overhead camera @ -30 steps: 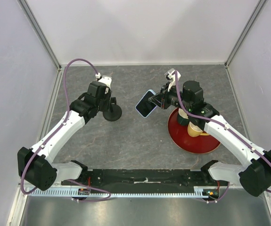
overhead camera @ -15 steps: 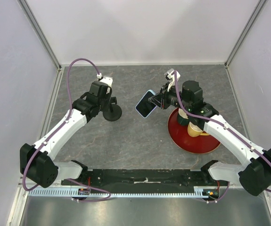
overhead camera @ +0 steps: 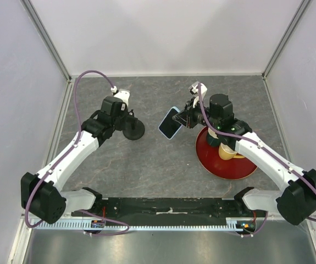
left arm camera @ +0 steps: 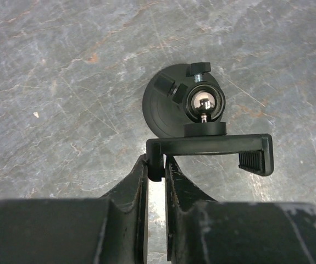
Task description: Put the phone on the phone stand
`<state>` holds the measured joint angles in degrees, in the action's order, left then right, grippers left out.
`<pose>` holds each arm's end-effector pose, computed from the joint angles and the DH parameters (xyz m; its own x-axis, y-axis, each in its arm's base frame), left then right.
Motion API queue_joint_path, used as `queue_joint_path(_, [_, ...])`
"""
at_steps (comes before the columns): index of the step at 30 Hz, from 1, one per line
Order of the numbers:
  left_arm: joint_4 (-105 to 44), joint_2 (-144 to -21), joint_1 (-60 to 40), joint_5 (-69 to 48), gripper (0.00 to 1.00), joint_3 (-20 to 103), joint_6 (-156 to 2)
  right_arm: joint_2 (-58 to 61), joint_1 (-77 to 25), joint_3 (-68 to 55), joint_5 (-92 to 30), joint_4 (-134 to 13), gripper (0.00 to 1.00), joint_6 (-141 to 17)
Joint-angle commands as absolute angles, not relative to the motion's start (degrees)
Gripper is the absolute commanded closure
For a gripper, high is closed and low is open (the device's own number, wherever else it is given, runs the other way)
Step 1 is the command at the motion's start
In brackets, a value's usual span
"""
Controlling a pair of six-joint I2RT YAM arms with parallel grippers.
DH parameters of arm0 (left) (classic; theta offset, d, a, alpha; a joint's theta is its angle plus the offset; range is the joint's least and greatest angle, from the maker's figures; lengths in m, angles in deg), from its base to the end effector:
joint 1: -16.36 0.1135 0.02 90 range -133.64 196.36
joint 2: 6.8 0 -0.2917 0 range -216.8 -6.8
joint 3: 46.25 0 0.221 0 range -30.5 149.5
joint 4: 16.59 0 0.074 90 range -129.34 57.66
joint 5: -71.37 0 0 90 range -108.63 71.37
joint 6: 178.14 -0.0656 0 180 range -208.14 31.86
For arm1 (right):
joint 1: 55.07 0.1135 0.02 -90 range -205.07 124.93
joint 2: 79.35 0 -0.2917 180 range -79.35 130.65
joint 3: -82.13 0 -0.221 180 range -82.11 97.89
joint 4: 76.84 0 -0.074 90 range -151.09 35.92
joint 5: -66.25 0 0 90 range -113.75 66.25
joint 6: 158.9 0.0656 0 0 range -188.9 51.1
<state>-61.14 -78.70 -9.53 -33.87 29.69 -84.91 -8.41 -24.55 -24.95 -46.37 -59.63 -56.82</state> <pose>0.2362 -0.0955 0.3172 -0.5971 0.2294 -0.7687 0.2082 0.9697 0.1276 0.2245 0.1616 0.3615 -0.3863 -0.0035 -0.9224 -0.7236 0.6212 0.3007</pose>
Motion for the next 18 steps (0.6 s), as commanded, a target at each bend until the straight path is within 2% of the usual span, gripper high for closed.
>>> queue_joint_path(1, [-58.54,-74.05,-9.83,-24.88,0.98,26.9,-87.87,-8.33,-24.57,-20.94,-46.26,-61.53,1.0,-59.76])
queue_joint_path(10, [-58.62,-73.77,-10.53,-15.2,0.98,26.37,-87.88,-12.72,-24.05,-21.12,-44.14,-58.98,1.0,-61.86])
queue_joint_path(15, [-58.62,-74.21,-11.32,-9.58,0.98,26.81,-87.26,-15.71,-22.73,-23.05,-60.01,-63.78,1.0,-65.73])
queue_joint_path(18, [-58.62,-74.21,-12.99,-7.38,0.98,26.63,-87.61,-15.89,-17.66,-23.32,-60.32,-64.25,1.0,-68.45])
